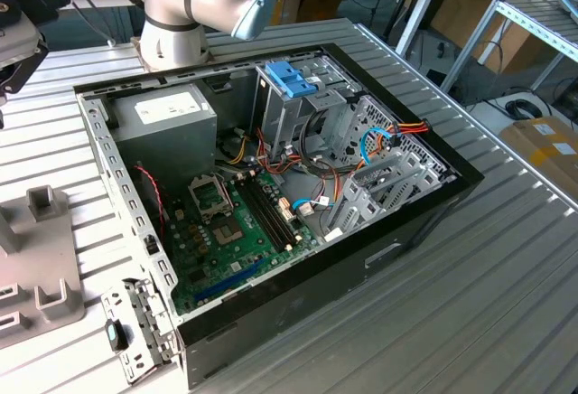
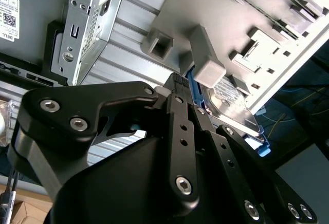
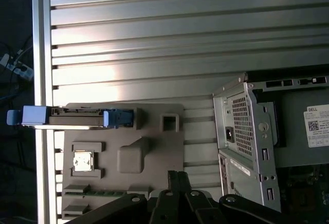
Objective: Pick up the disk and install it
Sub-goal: 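Reach for the disk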
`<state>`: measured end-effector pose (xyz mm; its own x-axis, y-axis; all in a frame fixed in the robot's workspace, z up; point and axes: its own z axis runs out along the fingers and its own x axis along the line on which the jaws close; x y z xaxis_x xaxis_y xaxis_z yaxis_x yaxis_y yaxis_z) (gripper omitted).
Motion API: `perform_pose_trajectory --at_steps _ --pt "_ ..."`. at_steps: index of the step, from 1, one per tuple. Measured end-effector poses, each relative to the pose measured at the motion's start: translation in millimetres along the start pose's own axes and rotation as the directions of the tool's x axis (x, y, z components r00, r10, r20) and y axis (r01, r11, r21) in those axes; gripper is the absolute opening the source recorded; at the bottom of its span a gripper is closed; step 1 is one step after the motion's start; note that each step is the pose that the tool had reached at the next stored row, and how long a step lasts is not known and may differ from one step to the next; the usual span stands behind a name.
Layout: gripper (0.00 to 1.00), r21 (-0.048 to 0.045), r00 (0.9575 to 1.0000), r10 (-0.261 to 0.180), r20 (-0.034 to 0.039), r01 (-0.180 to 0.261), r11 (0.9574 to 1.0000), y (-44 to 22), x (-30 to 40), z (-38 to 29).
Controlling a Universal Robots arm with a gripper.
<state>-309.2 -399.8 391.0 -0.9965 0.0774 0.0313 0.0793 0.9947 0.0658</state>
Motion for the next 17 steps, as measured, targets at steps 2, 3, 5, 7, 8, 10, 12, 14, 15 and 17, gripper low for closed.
perform_pose_trajectory --at_steps 2,3,5,7,8,10,12,14,15,17 --pt "0.11 0.0 1.0 0.0 0.0 0.0 1.0 0.0 0.4 0.0" --pt "0.11 -0.0001 1.0 0.0 0.0001 0.0 1.0 0.0 0.6 0.1" --pt "0.11 0.0 1.0 0.0 0.0001 0.0 1.0 -0.1 1.1 0.1" --pt "0.11 -0.0001 1.0 0.0 0.0001 0.0 1.0 -0.1 1.4 0.1" --pt "0.11 -0.0001 1.0 0.0 0.0001 0.0 1.0 -0.1 1.8 0.1" --pt "0.11 -0.0001 1.0 0.0 0.0001 0.0 1.0 -0.2 2.2 0.2" --pt "0.11 -0.0001 1.0 0.0 0.0001 0.0 1.0 -0.2 2.7 0.2" --pt "0.11 0.0 1.0 0.0 0.0001 0.0 1.0 -0.2 3.1 0.2" --pt "0.11 -0.0001 1.0 0.0 0.0001 0.0 1.0 -0.3 3.3 0.2" --pt "0.11 -0.0001 1.0 0.0 0.0001 0.0 1.0 -0.3 3.7 0.2"
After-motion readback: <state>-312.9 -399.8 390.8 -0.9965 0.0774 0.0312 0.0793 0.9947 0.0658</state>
